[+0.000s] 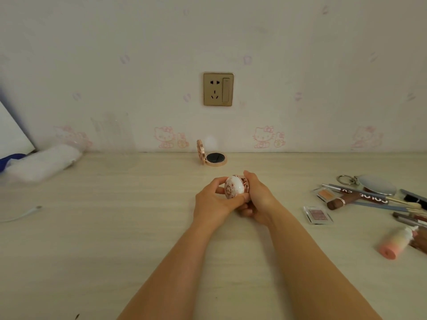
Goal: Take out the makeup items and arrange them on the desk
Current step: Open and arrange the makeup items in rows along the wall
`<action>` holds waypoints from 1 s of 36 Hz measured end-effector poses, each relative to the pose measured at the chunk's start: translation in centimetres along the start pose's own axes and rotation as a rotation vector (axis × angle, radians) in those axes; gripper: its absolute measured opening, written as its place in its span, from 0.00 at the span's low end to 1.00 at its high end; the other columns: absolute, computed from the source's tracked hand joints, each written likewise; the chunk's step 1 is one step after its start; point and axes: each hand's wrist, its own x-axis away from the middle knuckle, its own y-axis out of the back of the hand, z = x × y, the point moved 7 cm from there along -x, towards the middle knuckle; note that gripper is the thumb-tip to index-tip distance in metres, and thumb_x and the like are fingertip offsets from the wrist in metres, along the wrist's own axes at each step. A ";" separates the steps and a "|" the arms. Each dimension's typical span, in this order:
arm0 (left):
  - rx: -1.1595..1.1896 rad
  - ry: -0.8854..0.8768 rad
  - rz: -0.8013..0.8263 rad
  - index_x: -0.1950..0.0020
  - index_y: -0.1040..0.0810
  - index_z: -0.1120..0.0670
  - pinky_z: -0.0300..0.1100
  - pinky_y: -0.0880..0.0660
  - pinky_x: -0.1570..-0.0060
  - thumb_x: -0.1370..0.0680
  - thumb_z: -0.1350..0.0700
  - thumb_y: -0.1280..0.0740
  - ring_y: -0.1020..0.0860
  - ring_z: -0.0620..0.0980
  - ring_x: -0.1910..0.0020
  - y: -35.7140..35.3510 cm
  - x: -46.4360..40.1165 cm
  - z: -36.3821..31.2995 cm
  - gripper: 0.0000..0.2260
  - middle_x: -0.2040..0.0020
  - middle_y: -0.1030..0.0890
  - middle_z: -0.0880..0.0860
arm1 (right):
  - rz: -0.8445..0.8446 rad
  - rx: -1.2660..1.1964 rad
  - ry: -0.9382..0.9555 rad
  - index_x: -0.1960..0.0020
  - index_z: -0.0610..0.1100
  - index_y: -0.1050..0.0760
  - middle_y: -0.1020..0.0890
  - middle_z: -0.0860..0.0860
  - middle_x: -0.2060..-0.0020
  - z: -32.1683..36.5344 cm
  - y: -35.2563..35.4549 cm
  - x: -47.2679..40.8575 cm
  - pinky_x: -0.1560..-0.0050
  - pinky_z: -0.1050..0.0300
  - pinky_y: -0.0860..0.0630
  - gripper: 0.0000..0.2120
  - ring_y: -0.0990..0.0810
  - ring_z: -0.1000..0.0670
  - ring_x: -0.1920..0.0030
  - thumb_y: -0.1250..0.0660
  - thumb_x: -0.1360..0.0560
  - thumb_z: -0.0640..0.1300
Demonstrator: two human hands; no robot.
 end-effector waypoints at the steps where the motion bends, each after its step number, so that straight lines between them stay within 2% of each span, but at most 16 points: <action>1: -0.007 -0.002 -0.009 0.46 0.25 0.38 0.41 0.22 0.52 0.39 0.44 0.22 0.19 0.45 0.56 0.0 -0.1 0.0 0.24 0.55 0.20 0.43 | -0.009 0.006 0.008 0.55 0.41 0.25 0.25 0.43 0.70 -0.1 0.0 -0.1 0.80 0.65 0.40 0.24 0.36 0.53 0.80 0.52 0.20 0.57; 4: -0.026 -0.010 -0.033 0.43 0.25 0.42 0.36 0.24 0.53 0.37 0.45 0.22 0.20 0.44 0.54 0.3 0.0 -0.1 0.25 0.55 0.21 0.41 | -0.042 0.067 0.020 0.53 0.41 0.22 0.21 0.41 0.63 -0.2 0.1 -0.2 0.75 0.60 0.29 0.28 0.27 0.51 0.73 0.54 0.20 0.59; 6: -0.024 -0.014 -0.046 0.43 0.25 0.43 0.30 0.28 0.58 0.36 0.46 0.23 0.21 0.43 0.54 0.6 0.3 -0.3 0.24 0.55 0.22 0.41 | -0.021 0.059 0.016 0.54 0.42 0.23 0.18 0.41 0.63 -0.1 0.0 0.0 0.71 0.57 0.23 0.29 0.21 0.48 0.69 0.55 0.19 0.59; 9: -0.011 -0.010 -0.060 0.42 0.25 0.43 0.28 0.30 0.60 0.35 0.45 0.24 0.21 0.42 0.53 1.1 0.5 -0.4 0.23 0.52 0.21 0.43 | 0.032 0.051 0.007 0.54 0.40 0.23 0.19 0.40 0.64 -0.1 -0.1 0.2 0.69 0.57 0.20 0.30 0.20 0.48 0.70 0.57 0.19 0.59; 12: 0.019 -0.009 -0.070 0.44 0.26 0.41 0.32 0.27 0.55 0.35 0.45 0.24 0.21 0.43 0.52 1.2 0.5 -0.3 0.22 0.50 0.21 0.45 | 0.028 0.056 0.014 0.55 0.40 0.23 0.19 0.42 0.69 -0.2 0.2 0.2 0.73 0.58 0.21 0.30 0.19 0.50 0.74 0.57 0.18 0.57; 14: 0.018 -0.012 -0.077 0.43 0.26 0.41 0.35 0.25 0.52 0.34 0.45 0.24 0.21 0.44 0.52 1.2 0.4 -0.1 0.22 0.49 0.21 0.45 | -0.001 0.069 0.037 0.53 0.40 0.23 0.19 0.42 0.69 -0.1 0.4 0.2 0.75 0.59 0.22 0.29 0.20 0.51 0.75 0.57 0.18 0.56; 17: 0.064 0.004 -0.086 0.43 0.25 0.40 0.43 0.21 0.50 0.36 0.44 0.23 0.20 0.46 0.53 1.3 0.2 0.4 0.24 0.49 0.21 0.45 | -0.119 0.115 0.107 0.47 0.40 0.24 0.19 0.41 0.62 0.0 1.0 0.2 0.73 0.58 0.22 0.25 0.19 0.47 0.71 0.55 0.17 0.53; 19: 0.112 0.023 -0.086 0.45 0.26 0.39 0.49 0.20 0.52 0.38 0.43 0.23 0.19 0.47 0.54 1.4 0.1 0.7 0.24 0.50 0.21 0.45 | -0.241 0.207 0.194 0.48 0.41 0.23 0.19 0.41 0.56 0.4 1.8 0.4 0.70 0.55 0.20 0.21 0.18 0.44 0.66 0.53 0.18 0.49; 21: 0.118 0.019 -0.082 0.45 0.27 0.39 0.50 0.20 0.53 0.37 0.45 0.23 0.19 0.47 0.55 1.4 0.0 0.8 0.23 0.51 0.22 0.45 | -0.312 0.313 0.273 0.49 0.42 0.23 0.19 0.42 0.52 0.8 2.2 0.7 0.65 0.56 0.20 0.19 0.19 0.45 0.61 0.51 0.18 0.45; 23: 0.088 -0.006 -0.075 0.44 0.26 0.40 0.49 0.20 0.53 0.36 0.46 0.22 0.19 0.48 0.55 1.2 0.0 0.7 0.23 0.49 0.22 0.46 | -0.348 0.526 0.351 0.46 0.42 0.22 0.20 0.44 0.47 1.4 2.6 1.1 0.53 0.59 0.26 0.18 0.22 0.48 0.53 0.50 0.19 0.43; 25: 0.031 -0.048 -0.060 0.42 0.26 0.41 0.46 0.20 0.53 0.35 0.46 0.23 0.19 0.47 0.56 1.0 0.0 0.4 0.24 0.47 0.23 0.46 | -0.325 0.700 0.390 0.42 0.42 0.23 0.21 0.46 0.43 1.6 2.5 1.2 0.47 0.62 0.32 0.17 0.25 0.50 0.45 0.49 0.19 0.41; 30: -0.045 -0.108 -0.025 0.37 0.26 0.41 0.31 0.25 0.57 0.33 0.47 0.24 0.20 0.42 0.61 0.7 0.1 0.1 0.25 0.47 0.25 0.46 | -0.195 0.859 0.460 0.35 0.41 0.26 0.26 0.47 0.36 0.9 1.8 0.9 0.42 0.69 0.38 0.17 0.28 0.50 0.37 0.48 0.19 0.40; 33: -0.078 -0.129 -0.005 0.35 0.28 0.41 0.23 0.30 0.59 0.32 0.48 0.25 0.22 0.37 0.61 0.6 0.3 -0.2 0.26 0.47 0.27 0.44 | -0.137 0.959 0.463 0.30 0.44 0.31 0.34 0.49 0.29 0.6 1.3 0.8 0.33 0.65 0.43 0.19 0.36 0.50 0.30 0.48 0.19 0.40; 36: -0.085 -0.151 0.022 0.35 0.29 0.41 0.22 0.31 0.59 0.32 0.48 0.25 0.21 0.38 0.58 0.3 0.4 -0.4 0.27 0.46 0.26 0.44 | -0.095 1.029 0.446 0.27 0.47 0.37 0.40 0.51 0.25 0.2 1.2 1.0 0.30 0.63 0.47 0.20 0.42 0.50 0.26 0.48 0.19 0.41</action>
